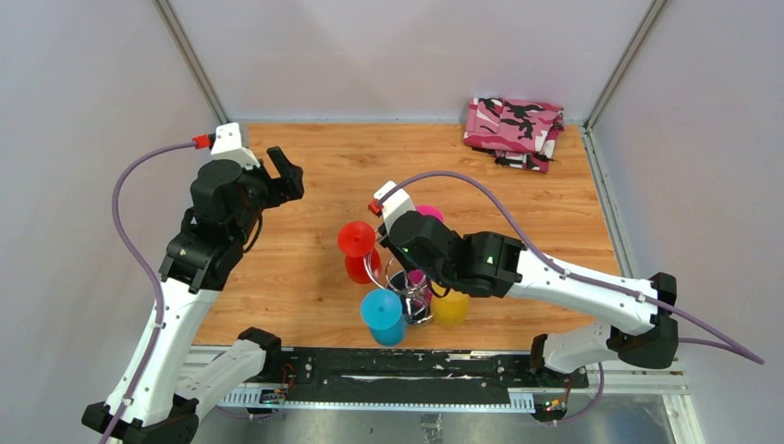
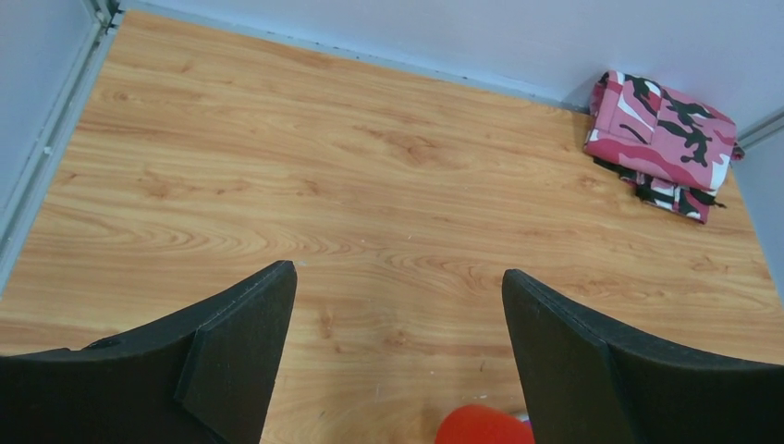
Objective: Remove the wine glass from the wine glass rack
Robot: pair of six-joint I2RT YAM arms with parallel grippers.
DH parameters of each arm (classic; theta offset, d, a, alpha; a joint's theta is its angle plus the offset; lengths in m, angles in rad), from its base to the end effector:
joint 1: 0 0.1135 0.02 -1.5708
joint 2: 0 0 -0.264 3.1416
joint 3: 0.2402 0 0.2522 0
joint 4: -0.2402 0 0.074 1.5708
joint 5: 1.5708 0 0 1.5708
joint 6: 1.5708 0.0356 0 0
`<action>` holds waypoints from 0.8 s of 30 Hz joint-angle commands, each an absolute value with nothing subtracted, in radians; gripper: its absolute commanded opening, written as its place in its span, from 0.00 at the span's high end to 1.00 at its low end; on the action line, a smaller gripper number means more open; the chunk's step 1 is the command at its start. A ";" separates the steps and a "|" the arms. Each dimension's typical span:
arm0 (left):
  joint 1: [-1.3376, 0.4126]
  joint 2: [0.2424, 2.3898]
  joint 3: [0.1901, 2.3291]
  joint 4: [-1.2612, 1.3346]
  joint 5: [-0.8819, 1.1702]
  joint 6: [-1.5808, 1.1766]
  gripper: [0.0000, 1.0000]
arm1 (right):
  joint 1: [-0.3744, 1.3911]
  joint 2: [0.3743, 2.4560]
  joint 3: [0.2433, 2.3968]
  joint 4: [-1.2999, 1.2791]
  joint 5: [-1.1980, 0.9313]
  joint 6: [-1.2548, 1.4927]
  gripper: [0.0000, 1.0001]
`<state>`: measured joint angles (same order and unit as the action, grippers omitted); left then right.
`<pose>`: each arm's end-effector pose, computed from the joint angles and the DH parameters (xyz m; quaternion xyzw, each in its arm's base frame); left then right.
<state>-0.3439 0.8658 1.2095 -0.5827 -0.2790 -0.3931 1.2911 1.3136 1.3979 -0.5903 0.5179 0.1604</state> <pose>0.1582 -0.0462 0.4280 -0.1050 0.7764 -0.1184 0.6101 0.0953 0.2678 0.3984 -0.3364 0.7729 0.1606 0.5135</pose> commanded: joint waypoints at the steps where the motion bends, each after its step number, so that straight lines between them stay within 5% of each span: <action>1: -0.350 0.864 1.209 -0.592 -0.313 -0.374 0.12 | 1.215 1.314 1.472 -0.485 0.526 0.097 1.00; 24: -0.350 0.882 1.190 -0.586 -0.375 -0.337 0.11 | 0.902 1.521 1.586 -0.338 0.201 0.042 1.00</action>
<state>-0.3439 0.8822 1.2095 -0.5861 -0.3412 -0.3500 0.9447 1.4929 1.5192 -0.4469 0.2344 0.0696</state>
